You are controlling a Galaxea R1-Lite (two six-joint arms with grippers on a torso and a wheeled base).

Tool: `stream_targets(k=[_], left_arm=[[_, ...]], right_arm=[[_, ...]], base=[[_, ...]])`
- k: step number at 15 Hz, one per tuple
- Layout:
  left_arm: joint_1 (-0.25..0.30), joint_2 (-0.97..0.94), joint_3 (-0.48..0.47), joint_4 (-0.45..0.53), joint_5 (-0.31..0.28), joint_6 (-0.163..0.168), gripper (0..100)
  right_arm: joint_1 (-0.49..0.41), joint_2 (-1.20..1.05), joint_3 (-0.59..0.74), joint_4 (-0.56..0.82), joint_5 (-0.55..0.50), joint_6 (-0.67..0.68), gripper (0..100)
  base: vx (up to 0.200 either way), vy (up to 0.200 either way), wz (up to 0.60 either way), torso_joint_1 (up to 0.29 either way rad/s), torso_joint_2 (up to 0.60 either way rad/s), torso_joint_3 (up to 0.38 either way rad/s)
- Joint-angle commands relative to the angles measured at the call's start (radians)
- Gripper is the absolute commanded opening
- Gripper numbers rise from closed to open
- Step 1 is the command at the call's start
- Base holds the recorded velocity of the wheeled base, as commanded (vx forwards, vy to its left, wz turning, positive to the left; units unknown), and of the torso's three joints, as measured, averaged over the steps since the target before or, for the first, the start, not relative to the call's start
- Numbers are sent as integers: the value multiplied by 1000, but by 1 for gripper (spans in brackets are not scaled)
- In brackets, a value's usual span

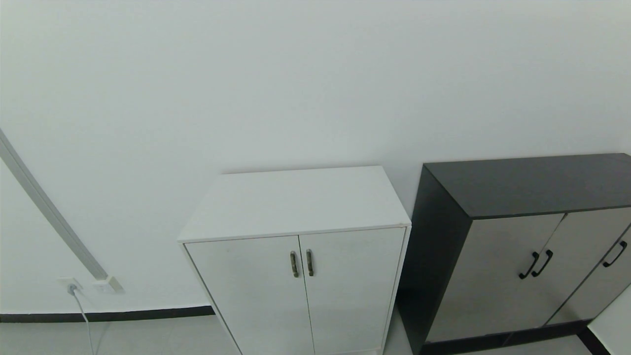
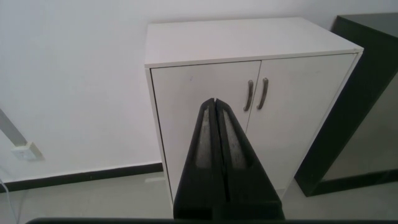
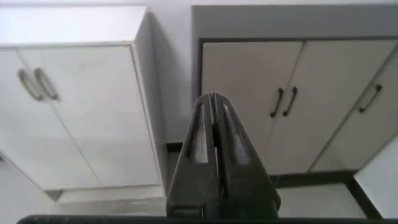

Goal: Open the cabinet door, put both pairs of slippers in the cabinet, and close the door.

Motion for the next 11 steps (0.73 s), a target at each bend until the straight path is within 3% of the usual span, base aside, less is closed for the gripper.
stream_targets(k=[1, 11], left_arm=[[0, 1, 0, 0, 0, 0, 0], [-1, 1, 0, 0, 0, 1, 0]], right_arm=[[2, 5, 2, 2, 8, -4, 0], [2, 3, 1, 1, -30, 35, 0]], base=[[0, 0, 0, 0, 0, 0], [0, 0, 0, 0, 0, 0]])
